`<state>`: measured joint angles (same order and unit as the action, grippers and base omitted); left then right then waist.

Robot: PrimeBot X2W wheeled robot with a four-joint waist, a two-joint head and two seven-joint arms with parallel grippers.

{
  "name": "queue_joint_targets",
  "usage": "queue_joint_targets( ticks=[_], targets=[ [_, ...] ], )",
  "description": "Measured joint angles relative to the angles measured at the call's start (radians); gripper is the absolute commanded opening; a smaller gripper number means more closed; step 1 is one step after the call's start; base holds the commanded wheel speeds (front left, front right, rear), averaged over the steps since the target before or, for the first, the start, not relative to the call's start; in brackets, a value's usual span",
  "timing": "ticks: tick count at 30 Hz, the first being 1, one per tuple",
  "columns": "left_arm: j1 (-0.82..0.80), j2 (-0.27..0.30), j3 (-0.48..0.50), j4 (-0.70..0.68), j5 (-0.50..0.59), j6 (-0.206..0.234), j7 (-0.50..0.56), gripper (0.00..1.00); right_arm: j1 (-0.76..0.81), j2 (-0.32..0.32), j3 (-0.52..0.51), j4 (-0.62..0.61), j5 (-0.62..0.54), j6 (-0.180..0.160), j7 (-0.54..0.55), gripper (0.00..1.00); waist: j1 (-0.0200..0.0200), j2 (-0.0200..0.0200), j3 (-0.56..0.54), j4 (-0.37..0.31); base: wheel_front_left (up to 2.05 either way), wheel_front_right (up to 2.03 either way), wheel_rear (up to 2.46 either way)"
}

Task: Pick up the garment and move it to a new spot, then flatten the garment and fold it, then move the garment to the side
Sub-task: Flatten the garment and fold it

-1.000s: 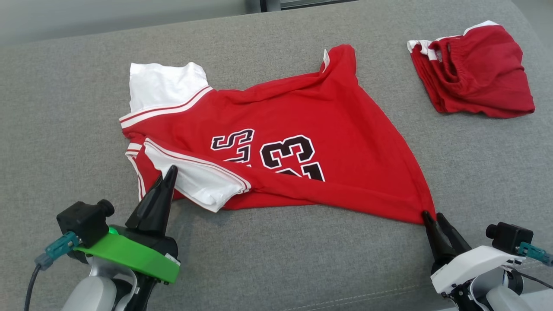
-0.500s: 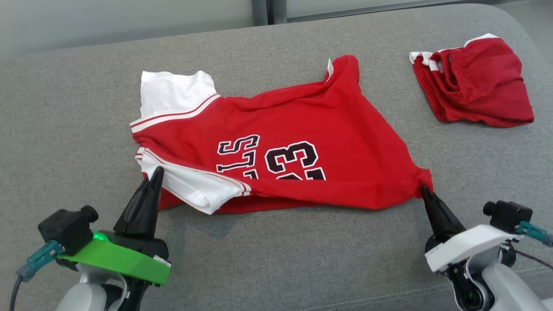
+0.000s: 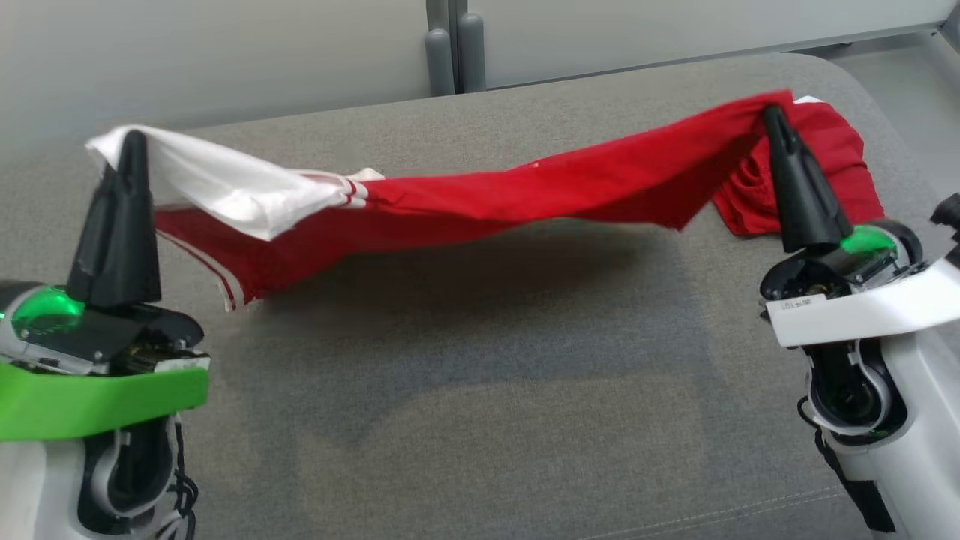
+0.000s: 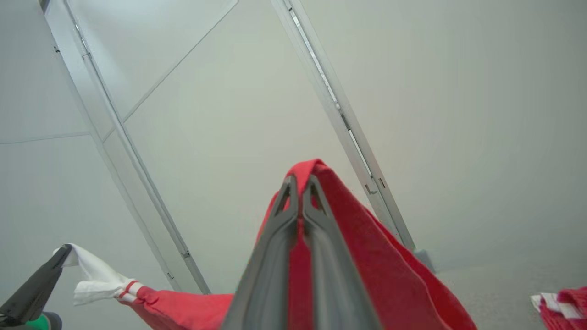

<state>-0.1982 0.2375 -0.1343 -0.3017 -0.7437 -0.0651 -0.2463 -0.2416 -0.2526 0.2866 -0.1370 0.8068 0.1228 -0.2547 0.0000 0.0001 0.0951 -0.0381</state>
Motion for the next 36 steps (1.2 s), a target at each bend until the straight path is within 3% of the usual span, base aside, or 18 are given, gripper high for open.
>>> queue_joint_targets(
  ticks=[8,11,14,18,22,27,32,36],
  targets=[
    [-0.164,0.024,0.096,-0.266,0.03,-0.007,-0.006,0.0,-0.082,-0.012,-0.1,-0.264,0.017,0.0,-0.001,0.0,0.0,0.0,-0.065,-0.013,0.0,0.0,0.0],
    [-0.241,0.058,0.101,-0.359,0.041,-0.013,-0.007,0.0,-0.082,-0.035,-0.132,-0.309,0.047,0.0,-0.001,0.0,0.0,0.0,-0.08,-0.017,0.0,0.0,0.0],
    [-0.285,0.075,0.092,-0.369,0.039,-0.007,0.043,0.0,-0.076,-0.061,-0.151,-0.307,0.061,0.0,0.003,0.0,0.0,0.0,-0.077,-0.017,0.0,0.0,0.0],
    [-0.292,0.077,0.057,-0.283,0.008,0.022,0.125,0.0,-0.073,-0.066,-0.135,-0.262,0.097,-0.031,0.076,0.0,0.0,0.0,-0.059,-0.013,0.0,0.0,0.0],
    [-0.294,0.069,0.03,-0.083,-0.045,0.071,0.217,0.0,-0.095,-0.058,-0.059,-0.138,0.156,-0.081,0.205,0.0,0.0,0.0,-0.021,-0.005,0.0,0.0,0.0],
    [-0.393,0.067,0.052,0.178,-0.04,0.139,0.286,0.0,-0.382,-0.034,0.026,0.078,0.097,-0.147,0.335,0.0,0.0,0.0,0.039,0.005,0.0,0.0,0.0],
    [-0.747,0.027,0.128,0.183,-0.033,0.153,0.216,0.0,-0.761,0.065,-0.081,0.119,0.063,-0.206,0.278,0.0,0.0002,0.0,0.086,0.013,0.0,0.0,0.0],
    [-0.79,0.002,0.095,0.188,-0.051,0.136,0.21,0.0,-0.775,0.03,-0.081,0.23,0.061,-0.204,0.291,0.0,0.0002,0.0,0.102,0.034,0.0,0.0,0.0]
  ],
)
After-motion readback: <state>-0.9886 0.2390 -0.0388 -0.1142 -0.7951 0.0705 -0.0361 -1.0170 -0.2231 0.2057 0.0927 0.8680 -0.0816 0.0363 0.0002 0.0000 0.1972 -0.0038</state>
